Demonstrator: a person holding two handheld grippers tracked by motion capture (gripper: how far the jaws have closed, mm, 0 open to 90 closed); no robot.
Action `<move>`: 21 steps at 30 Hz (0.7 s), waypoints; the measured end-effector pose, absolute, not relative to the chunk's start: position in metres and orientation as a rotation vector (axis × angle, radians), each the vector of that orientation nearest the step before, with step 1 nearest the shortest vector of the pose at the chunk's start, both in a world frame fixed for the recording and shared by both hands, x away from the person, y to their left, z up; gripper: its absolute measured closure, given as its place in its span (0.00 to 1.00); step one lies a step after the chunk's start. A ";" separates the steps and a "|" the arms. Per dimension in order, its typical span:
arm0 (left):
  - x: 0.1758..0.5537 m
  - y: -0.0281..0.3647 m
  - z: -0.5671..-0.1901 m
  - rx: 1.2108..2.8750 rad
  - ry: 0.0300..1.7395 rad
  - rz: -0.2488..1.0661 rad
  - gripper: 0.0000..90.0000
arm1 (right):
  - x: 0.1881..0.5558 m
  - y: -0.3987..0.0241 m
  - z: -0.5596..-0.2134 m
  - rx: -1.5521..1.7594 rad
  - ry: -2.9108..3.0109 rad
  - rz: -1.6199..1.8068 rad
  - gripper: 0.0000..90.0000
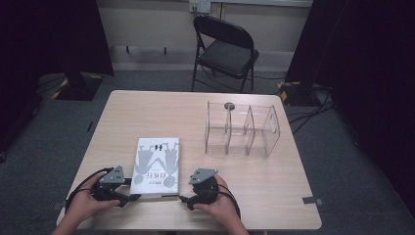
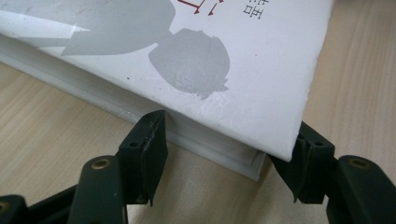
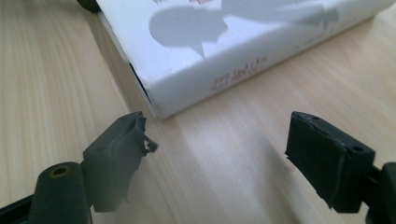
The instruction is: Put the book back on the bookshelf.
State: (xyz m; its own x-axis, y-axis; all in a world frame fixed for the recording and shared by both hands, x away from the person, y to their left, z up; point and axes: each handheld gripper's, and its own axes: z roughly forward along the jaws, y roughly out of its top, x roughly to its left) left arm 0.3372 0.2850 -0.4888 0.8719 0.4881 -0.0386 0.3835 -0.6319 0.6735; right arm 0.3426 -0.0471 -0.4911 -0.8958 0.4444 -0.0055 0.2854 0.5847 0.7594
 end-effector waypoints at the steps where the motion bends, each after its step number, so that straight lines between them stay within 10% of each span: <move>1: 0.337 0.284 -0.488 2.328 0.632 0.185 0.41 | 0.342 -0.046 -0.490 0.604 2.619 1.217 0.21; 21: 0.336 0.277 -0.480 2.397 0.664 0.208 0.45 | 0.338 -0.014 -0.501 0.517 2.637 1.171 0.19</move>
